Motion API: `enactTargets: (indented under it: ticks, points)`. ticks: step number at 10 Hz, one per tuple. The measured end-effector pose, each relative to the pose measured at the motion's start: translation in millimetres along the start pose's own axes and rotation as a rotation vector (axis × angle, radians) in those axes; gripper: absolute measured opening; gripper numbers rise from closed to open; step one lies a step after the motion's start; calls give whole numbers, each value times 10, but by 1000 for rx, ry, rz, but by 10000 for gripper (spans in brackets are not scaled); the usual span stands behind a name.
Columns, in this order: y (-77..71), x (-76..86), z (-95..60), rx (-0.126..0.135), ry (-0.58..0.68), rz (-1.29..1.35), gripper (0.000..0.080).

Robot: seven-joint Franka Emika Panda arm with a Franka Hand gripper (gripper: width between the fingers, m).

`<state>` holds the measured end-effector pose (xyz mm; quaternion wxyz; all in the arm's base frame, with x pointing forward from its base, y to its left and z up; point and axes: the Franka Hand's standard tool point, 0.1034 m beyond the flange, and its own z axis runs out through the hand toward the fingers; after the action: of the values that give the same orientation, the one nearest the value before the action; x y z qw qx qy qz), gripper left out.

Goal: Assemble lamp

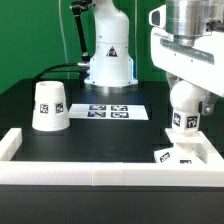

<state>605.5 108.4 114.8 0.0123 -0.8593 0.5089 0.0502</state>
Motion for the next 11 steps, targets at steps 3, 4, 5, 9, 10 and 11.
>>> enactTargets:
  ticks: [3, 4, 5, 9, 10, 11]
  points:
    - [45, -21, -41, 11, 7, -280, 699]
    - [49, -19, -31, 10, 7, -361, 699]
    - [50, -18, -29, 9, 7, -437, 699]
    - [23, 6, -42, 13, 43, -823, 699]
    - [6, 19, -50, 18, 63, -945, 699]
    - [-4, 34, -47, 22, 78, -1038, 699]
